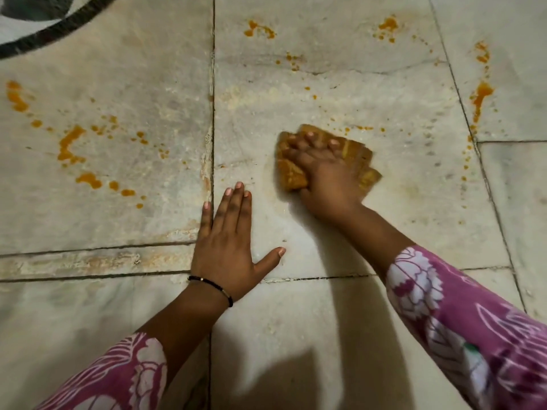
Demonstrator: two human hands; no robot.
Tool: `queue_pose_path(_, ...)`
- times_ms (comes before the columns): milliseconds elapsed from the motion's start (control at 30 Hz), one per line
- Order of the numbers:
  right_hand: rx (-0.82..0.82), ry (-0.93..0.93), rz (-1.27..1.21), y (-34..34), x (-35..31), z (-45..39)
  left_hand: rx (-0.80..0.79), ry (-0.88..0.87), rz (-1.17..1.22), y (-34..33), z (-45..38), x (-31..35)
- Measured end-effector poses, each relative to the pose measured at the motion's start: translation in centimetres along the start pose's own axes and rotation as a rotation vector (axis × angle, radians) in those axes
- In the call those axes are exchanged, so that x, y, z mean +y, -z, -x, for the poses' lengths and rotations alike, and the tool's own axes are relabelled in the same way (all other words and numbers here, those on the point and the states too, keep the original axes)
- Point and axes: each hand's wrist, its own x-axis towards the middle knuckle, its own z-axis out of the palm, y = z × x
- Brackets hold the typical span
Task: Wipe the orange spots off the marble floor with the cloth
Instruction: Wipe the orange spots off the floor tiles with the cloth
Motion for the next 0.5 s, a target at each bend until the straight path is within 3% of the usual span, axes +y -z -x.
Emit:
queue_pose_path(100, -0.051, 0.203, -0.007, -1.6, -2.9, 0.6, 0.007, 0.017, 0.012, 0.1, 0.1, 0.2)
queue_pose_path(200, -0.070, 0.230, -0.005, -1.7, -2.7, 5.5, 0.003, 0.018, 0.016, 0.1, 0.2, 0.1)
queue_pose_path(333, -0.021, 0.060, 0.027, 0.3, 2.4, 12.1, 0.014, 0.015, 0.034, -0.1, 0.2, 0.0)
queue_pose_path(500, 0.117, -0.247, 0.007, 2.3, 4.9, 7.4, 0.012, 0.012, 0.041, -0.1, 0.3, 0.1)
